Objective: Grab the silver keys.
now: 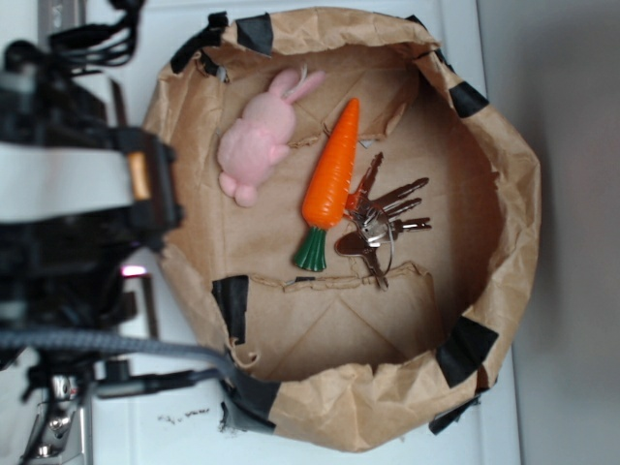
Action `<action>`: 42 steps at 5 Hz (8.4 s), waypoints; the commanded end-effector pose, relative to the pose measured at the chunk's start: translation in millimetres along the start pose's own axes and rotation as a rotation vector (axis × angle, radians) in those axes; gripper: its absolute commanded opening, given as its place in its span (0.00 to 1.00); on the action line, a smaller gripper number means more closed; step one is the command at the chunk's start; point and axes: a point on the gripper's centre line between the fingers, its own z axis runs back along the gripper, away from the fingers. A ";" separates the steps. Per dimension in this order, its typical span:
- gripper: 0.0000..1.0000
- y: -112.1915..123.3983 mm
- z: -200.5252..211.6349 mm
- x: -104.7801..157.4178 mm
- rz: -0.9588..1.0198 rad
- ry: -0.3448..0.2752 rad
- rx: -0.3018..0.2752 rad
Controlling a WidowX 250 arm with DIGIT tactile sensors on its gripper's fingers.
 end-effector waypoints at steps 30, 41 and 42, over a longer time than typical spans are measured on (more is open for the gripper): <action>0.00 -39.9 -179.5 105.3 -1.032 -0.288 -0.034; 0.00 6.0 -59.7 61.0 -0.774 0.181 -0.255; 0.00 8.4 -66.2 81.2 -0.549 0.144 -0.165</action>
